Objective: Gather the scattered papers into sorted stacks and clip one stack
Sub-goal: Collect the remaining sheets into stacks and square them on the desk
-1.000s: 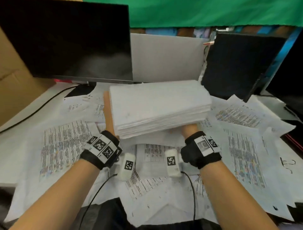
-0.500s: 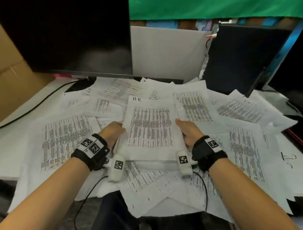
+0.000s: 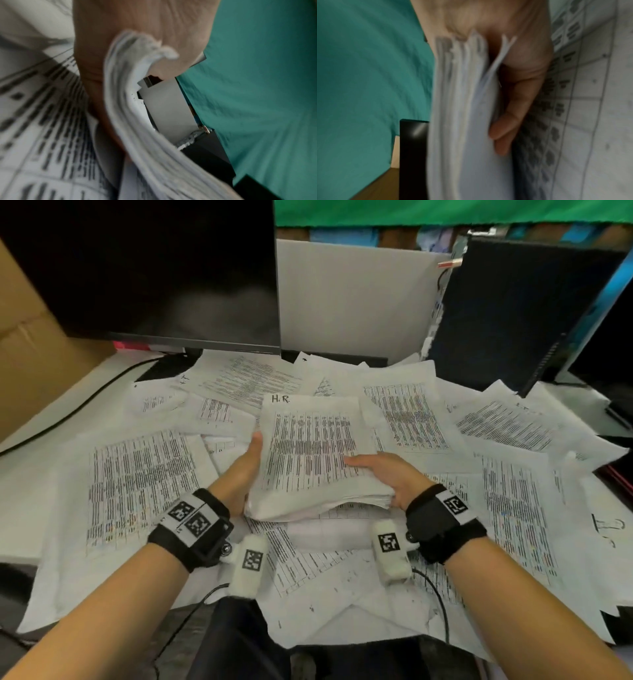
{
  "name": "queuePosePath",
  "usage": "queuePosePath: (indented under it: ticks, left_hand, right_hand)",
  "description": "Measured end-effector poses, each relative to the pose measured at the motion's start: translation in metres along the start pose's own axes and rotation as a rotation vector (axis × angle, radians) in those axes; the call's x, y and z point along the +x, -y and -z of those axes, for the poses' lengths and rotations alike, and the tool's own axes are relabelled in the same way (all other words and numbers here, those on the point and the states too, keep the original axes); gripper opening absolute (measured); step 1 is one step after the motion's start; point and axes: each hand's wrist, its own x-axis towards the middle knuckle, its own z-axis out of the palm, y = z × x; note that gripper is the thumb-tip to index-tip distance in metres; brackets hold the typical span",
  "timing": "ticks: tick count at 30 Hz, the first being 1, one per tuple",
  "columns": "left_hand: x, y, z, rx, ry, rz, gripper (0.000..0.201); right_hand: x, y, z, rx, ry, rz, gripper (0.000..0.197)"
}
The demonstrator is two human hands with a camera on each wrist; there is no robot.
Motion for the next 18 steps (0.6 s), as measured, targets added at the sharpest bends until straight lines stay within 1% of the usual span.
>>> queuePosePath:
  ticks: [1, 2, 3, 4, 6, 7, 8, 9, 10, 11, 12, 13, 14, 15, 16, 17, 18]
  left_hand:
    - [0.004, 0.006, 0.003, -0.056, -0.041, 0.033, 0.088]
    - [0.01, 0.01, 0.007, -0.11, -0.09, 0.052, 0.09]
    - [0.006, 0.006, 0.007, -0.115, -0.125, 0.045, 0.084]
    - [0.005, 0.003, 0.007, -0.075, -0.125, 0.045, 0.077]
    - [-0.004, -0.004, 0.001, 0.017, -0.108, 0.069, 0.079]
    - [-0.009, -0.007, 0.002, 0.0, -0.066, 0.065, 0.079]
    - [-0.012, -0.009, 0.008, -0.06, -0.025, 0.042, 0.077]
    - [-0.014, -0.011, 0.017, -0.114, -0.022, 0.013, 0.072]
    - [-0.012, -0.011, 0.031, -0.164, -0.061, -0.028, 0.064]
    - [-0.013, -0.012, 0.046, -0.181, -0.128, -0.081, 0.055]
    - [-0.014, -0.013, 0.062, -0.176, -0.246, -0.128, 0.048]
    - [-0.016, -0.011, 0.08, -0.141, -0.412, -0.176, 0.047]
    - [-0.018, -0.007, 0.1, -0.158, -0.579, -0.186, 0.048]
    - [-0.023, -0.002, 0.118, -0.193, -0.732, -0.169, 0.05]
    - [-0.027, 0.008, 0.138, -0.201, -0.866, -0.12, 0.055]
    - [-0.03, 0.018, 0.157, -0.204, -0.959, -0.048, 0.061]
    - [-0.033, 0.028, 0.172, -0.184, -0.997, 0.037, 0.067]
  right_hand:
    - [-0.001, 0.0, 0.002, 0.043, -0.011, 0.009, 0.026]
    - [0.001, 0.002, 0.003, 0.082, -0.016, 0.013, 0.023]
    - [0.0, 0.004, 0.003, 0.094, -0.004, -0.003, 0.025]
    - [-0.003, 0.007, 0.002, 0.078, 0.025, -0.022, 0.031]
    - [0.0, 0.011, -0.001, 0.0, 0.005, -0.031, 0.053]
    - [0.0, 0.013, -0.001, -0.059, -0.013, -0.009, 0.071]
    - [0.003, 0.012, -0.001, -0.108, -0.028, 0.01, 0.093]
    - [0.006, 0.011, 0.0, -0.146, -0.034, 0.028, 0.115]
    - [0.008, 0.009, 0.0, -0.165, -0.037, 0.031, 0.121]
    - [0.007, 0.008, -0.001, -0.14, -0.033, 0.025, 0.111]
    - [0.008, 0.006, -0.003, -0.125, -0.051, 0.026, 0.091]
    - [0.009, 0.003, -0.003, -0.123, -0.058, 0.029, 0.074]
    - [0.011, 0.0, -0.003, -0.147, -0.082, 0.044, 0.065]
    - [0.012, -0.002, -0.004, -0.152, -0.103, 0.065, 0.061]
    - [0.01, -0.001, -0.005, -0.155, -0.117, 0.087, 0.059]
    - [0.01, 0.0, -0.007, -0.151, -0.116, 0.114, 0.058]
    - [0.009, 0.0, -0.008, -0.159, -0.12, 0.132, 0.057]
